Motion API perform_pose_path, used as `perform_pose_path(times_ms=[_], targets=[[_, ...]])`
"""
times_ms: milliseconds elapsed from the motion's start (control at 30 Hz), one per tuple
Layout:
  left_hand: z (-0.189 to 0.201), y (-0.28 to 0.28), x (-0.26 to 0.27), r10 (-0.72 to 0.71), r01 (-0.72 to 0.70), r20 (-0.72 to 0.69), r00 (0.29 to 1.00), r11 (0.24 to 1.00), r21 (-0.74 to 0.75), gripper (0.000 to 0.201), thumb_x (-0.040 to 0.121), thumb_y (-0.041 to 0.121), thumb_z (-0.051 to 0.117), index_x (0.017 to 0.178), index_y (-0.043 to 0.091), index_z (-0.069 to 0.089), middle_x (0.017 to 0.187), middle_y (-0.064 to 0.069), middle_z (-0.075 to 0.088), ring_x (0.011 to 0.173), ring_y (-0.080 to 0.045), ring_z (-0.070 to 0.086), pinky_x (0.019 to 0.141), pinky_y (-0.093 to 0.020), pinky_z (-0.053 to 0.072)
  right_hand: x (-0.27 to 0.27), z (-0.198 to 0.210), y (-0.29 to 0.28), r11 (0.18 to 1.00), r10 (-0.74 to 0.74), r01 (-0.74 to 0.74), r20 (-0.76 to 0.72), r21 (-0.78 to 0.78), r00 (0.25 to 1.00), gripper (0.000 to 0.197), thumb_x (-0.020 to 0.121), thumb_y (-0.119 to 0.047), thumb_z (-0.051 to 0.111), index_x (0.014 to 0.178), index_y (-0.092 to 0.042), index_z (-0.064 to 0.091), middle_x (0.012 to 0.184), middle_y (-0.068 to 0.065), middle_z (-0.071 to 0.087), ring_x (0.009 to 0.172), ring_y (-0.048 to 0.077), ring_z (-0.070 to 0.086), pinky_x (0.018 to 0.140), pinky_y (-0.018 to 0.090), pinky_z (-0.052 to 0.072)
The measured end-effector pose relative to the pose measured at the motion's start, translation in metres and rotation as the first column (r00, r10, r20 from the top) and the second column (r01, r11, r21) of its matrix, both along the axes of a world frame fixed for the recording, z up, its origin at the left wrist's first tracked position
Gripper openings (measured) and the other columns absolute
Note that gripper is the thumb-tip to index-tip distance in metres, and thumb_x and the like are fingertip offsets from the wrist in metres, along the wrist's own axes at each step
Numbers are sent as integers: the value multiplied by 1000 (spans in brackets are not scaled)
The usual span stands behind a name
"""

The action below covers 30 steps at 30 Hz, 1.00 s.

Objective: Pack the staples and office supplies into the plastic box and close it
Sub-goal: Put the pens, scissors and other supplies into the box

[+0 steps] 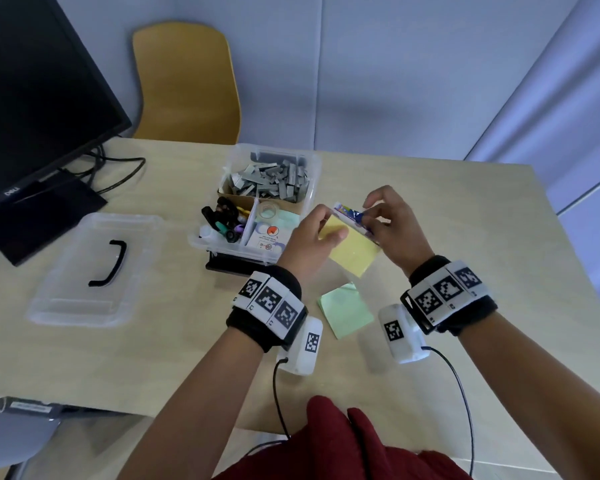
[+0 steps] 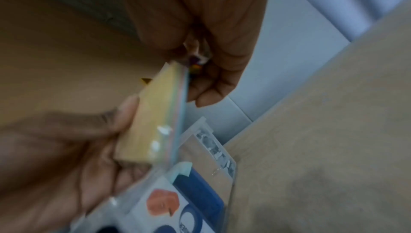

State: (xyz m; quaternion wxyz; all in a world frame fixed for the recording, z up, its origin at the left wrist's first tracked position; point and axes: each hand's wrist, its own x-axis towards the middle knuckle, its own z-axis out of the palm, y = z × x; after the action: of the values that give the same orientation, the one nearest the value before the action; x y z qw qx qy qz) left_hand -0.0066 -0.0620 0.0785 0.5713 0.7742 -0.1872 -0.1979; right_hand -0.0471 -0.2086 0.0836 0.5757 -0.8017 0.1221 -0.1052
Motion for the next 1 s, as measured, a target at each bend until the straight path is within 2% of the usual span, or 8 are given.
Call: perform_pose_path(times_ms=[100, 300, 400, 500, 600, 733, 867, 1000], targets=[[8, 14, 10, 92, -92, 15, 996, 996, -10, 11, 91, 10, 57, 92, 9, 46, 86, -4, 50, 82, -19, 48, 76, -28, 36, 8, 4, 17, 980, 94, -88, 25, -177, 995, 35, 81, 14, 42, 73, -16, 59, 78, -3, 57, 68, -3, 52, 65, 11, 39], [15, 43, 30, 332, -334, -40, 942, 940, -75, 15, 94, 21, 54, 99, 12, 43, 119, -16, 46, 98, -22, 51, 55, -17, 49, 27, 9, 47, 982, 189, -188, 40, -33, 981, 6, 89, -5, 56, 88, -10, 60, 78, -10, 51, 72, 8, 47, 73, 24, 37], [17, 49, 39, 418, -421, -50, 907, 899, -125, 19, 89, 32, 57, 93, 19, 43, 122, -18, 46, 109, -30, 52, 91, -39, 50, 42, 12, 62, 971, 240, -240, 67, 1, 969, 22, 85, -4, 62, 79, -23, 52, 69, -7, 49, 61, 4, 46, 62, 22, 37], [19, 58, 47, 523, -519, 21, 852, 849, -96, 30, 87, 17, 63, 102, 15, 37, 114, -7, 43, 100, -23, 50, 91, -34, 44, 65, 22, 67, 969, 230, -227, 18, -97, 973, 29, 84, -7, 65, 79, -30, 47, 73, -7, 51, 64, 4, 48, 63, 23, 37], [19, 73, 51, 424, -433, 201, 883, 901, 0, 44, 85, 4, 61, 121, 13, 38, 103, -2, 51, 101, -23, 52, 88, -32, 43, 80, 34, 65, 829, 360, -404, -185, -386, 914, 20, 86, -12, 63, 100, -18, 50, 82, -6, 45, 73, 11, 43, 62, 16, 32], [17, 81, 52, 176, -209, 163, 971, 956, 208, 31, 87, 3, 58, 117, 10, 50, 82, 3, 54, 84, -15, 54, 73, -23, 42, 93, 39, 69, 605, 457, -611, -405, -511, 792, 30, 88, -11, 60, 116, -4, 52, 79, -16, 38, 76, 9, 39, 58, 3, 26], [11, 78, 54, 132, -199, 206, 970, 914, 354, 13, 87, 7, 58, 95, 14, 50, 77, 2, 52, 84, -21, 52, 73, -27, 42, 99, 34, 74, 680, 376, -570, -447, -462, 811, 37, 83, -16, 67, 115, -7, 49, 98, 0, 50, 92, 18, 45, 75, 23, 32], [13, 71, 50, 44, -194, 280, 959, 820, 538, 28, 91, 12, 53, 119, 16, 49, 109, -9, 60, 105, -28, 52, 79, -31, 39, 99, 28, 73, 703, 277, -467, -397, -537, 875, 30, 77, -18, 73, 99, -6, 56, 91, 4, 55, 85, 18, 49, 68, 24, 34]])
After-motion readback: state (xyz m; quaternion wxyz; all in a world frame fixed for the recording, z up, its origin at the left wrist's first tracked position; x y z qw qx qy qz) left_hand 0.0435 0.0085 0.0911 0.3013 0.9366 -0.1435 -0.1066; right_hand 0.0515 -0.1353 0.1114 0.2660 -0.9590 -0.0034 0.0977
